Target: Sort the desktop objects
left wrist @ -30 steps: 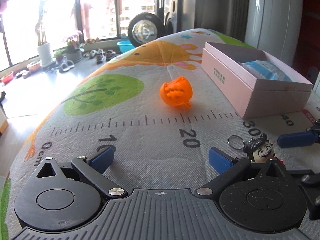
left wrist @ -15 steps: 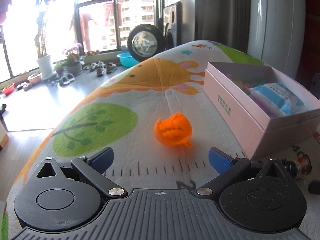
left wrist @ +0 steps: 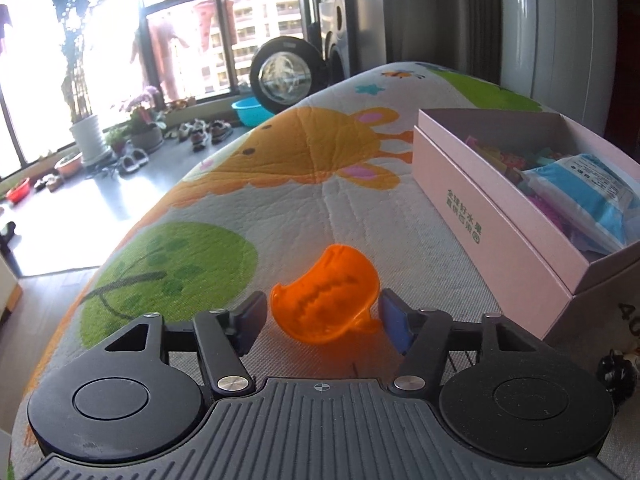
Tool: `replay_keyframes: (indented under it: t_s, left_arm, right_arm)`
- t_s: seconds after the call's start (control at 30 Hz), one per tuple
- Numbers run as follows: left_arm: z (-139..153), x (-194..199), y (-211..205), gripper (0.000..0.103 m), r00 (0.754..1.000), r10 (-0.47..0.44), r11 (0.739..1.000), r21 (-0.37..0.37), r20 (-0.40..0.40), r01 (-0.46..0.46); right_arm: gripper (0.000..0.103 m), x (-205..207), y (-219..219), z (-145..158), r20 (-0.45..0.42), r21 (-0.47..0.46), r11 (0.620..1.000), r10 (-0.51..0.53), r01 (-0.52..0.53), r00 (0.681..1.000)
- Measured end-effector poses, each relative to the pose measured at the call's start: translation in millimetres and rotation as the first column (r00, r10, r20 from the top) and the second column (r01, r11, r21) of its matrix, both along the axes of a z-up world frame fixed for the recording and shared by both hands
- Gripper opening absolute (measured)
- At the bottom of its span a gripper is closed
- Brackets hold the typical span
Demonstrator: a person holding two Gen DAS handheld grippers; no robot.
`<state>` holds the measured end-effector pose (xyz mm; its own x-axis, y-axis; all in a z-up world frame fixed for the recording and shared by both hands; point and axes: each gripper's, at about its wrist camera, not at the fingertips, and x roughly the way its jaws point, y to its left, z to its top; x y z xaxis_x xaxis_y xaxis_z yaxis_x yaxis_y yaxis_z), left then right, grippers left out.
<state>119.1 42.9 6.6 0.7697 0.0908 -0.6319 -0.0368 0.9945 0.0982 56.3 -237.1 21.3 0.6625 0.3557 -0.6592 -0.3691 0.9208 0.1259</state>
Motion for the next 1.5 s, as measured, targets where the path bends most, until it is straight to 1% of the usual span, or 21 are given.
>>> replay_keyframes:
  t_s: [0.1, 0.2, 0.3, 0.37, 0.47, 0.57, 0.6, 0.63, 0.7, 0.77, 0.8, 0.83, 0.93, 1.03, 1.17, 1.23, 1.33, 1.4, 1.5]
  left_arm:
    - [1.8, -13.7, 2.2, 0.058, 1.000, -0.022, 1.000, -0.004, 0.001, 0.022]
    - [-0.1, -34.8, 2.1, 0.058, 0.998, -0.061, 0.998, -0.028, -0.001, 0.061]
    - [1.6, -54.9, 0.8, 0.057, 0.995, -0.102, 0.993, -0.067, -0.010, 0.102]
    - [2.7, -70.7, -1.8, 0.057, 0.988, -0.150, 0.983, -0.108, -0.021, 0.147]
    - [2.6, -96.0, -12.5, 0.058, 0.973, -0.231, 0.969, -0.099, -0.021, 0.228]
    - [2.9, -112.8, -19.7, 0.058, 0.952, -0.305, 0.947, -0.116, -0.020, 0.301]
    - [2.5, -116.3, -21.8, 0.062, 0.947, -0.320, 0.942, -0.114, -0.015, 0.316]
    - [1.4, -117.5, -23.5, 0.072, 0.945, -0.326, 0.940, -0.109, -0.012, 0.323]
    - [-1.8, -117.1, -25.6, 0.084, 0.951, -0.310, 0.947, -0.097, -0.005, 0.308]
    - [-2.7, -115.4, -24.5, 0.089, 0.956, -0.294, 0.950, -0.108, -0.006, 0.292]
    - [-2.3, -115.2, -23.0, 0.096, 0.958, -0.288, 0.951, -0.116, -0.003, 0.285]
    - [-1.7, -115.7, -20.4, 0.098, 0.961, -0.277, 0.953, -0.125, 0.004, 0.275]
    - [-2.8, -116.9, -17.0, 0.099, 0.964, -0.267, 0.954, -0.141, 0.008, 0.265]
    - [-3.0, -116.8, -17.5, 0.101, 0.963, -0.268, 0.953, -0.142, 0.017, 0.268]
    - [-4.1, -114.4, -14.8, 0.101, 0.964, -0.266, 0.950, -0.168, 0.009, 0.264]
    - [-4.2, -114.5, -14.4, 0.101, 0.965, -0.263, 0.950, -0.170, 0.011, 0.261]
    - [-4.0, -115.5, -14.2, 0.101, 0.966, -0.259, 0.951, -0.169, 0.018, 0.258]
    - [-4.0, -115.4, -12.9, 0.101, 0.966, -0.256, 0.950, -0.178, 0.020, 0.255]
    - [-4.2, -114.0, -10.7, 0.102, 0.968, -0.252, 0.949, -0.193, 0.014, 0.249]
  right_arm:
    - [0.103, -0.5, 5.7, -1.2, 0.003, -0.037, 0.999, 0.002, -0.002, 1.000]
    - [0.103, -1.1, 15.4, -3.0, 0.008, -0.103, 0.995, 0.007, -0.006, 1.000]
    - [0.103, -0.5, 17.3, -3.6, 0.007, -0.114, 0.993, 0.004, -0.003, 1.000]
    - [0.103, -0.2, 17.4, -3.9, 0.003, -0.115, 0.993, 0.005, -0.005, 1.000]
    - [0.103, 1.0, 17.4, -3.7, -0.002, -0.118, 0.993, 0.007, -0.007, 1.000]
    - [0.103, 1.5, 17.0, -3.7, -0.001, -0.118, 0.993, 0.012, -0.012, 1.000]
    - [0.103, 1.2, 16.8, -3.5, -0.001, -0.115, 0.993, 0.014, -0.014, 1.000]
    - [0.103, 1.3, 15.8, -3.4, 0.000, -0.110, 0.994, 0.015, -0.015, 1.000]
    - [0.103, 1.8, 14.6, -2.9, -0.003, -0.101, 0.995, 0.018, -0.019, 1.000]
    - [0.103, 1.8, 11.1, -0.4, -0.013, -0.088, 0.996, 0.021, -0.022, 1.000]
    - [0.103, 1.8, 8.2, 2.1, -0.020, -0.077, 0.997, 0.017, -0.019, 1.000]
    - [0.103, 1.6, 2.5, 6.7, -0.021, -0.060, 0.998, 0.001, -0.002, 1.000]
    - [0.103, 3.8, -24.5, 27.9, 0.020, 0.043, 0.996, -0.077, 0.076, 0.997]
    - [0.103, 24.2, -53.5, 47.7, 0.029, 0.142, 0.971, -0.200, 0.194, 0.979]
    - [0.103, 68.7, -69.8, 56.5, 0.010, 0.188, 0.944, -0.279, 0.273, 0.960]
    - [0.103, 88.0, -68.2, 53.7, -0.022, 0.206, 0.937, -0.285, 0.283, 0.958]
    - [0.103, 103.5, -55.8, 48.0, -0.078, 0.257, 0.933, -0.242, 0.254, 0.967]
    - [0.103, 105.0, -42.9, 45.9, -0.086, 0.273, 0.936, -0.208, 0.224, 0.974]
    - [0.103, 97.9, -22.4, 46.2, -0.061, 0.232, 0.948, -0.211, 0.220, 0.976]
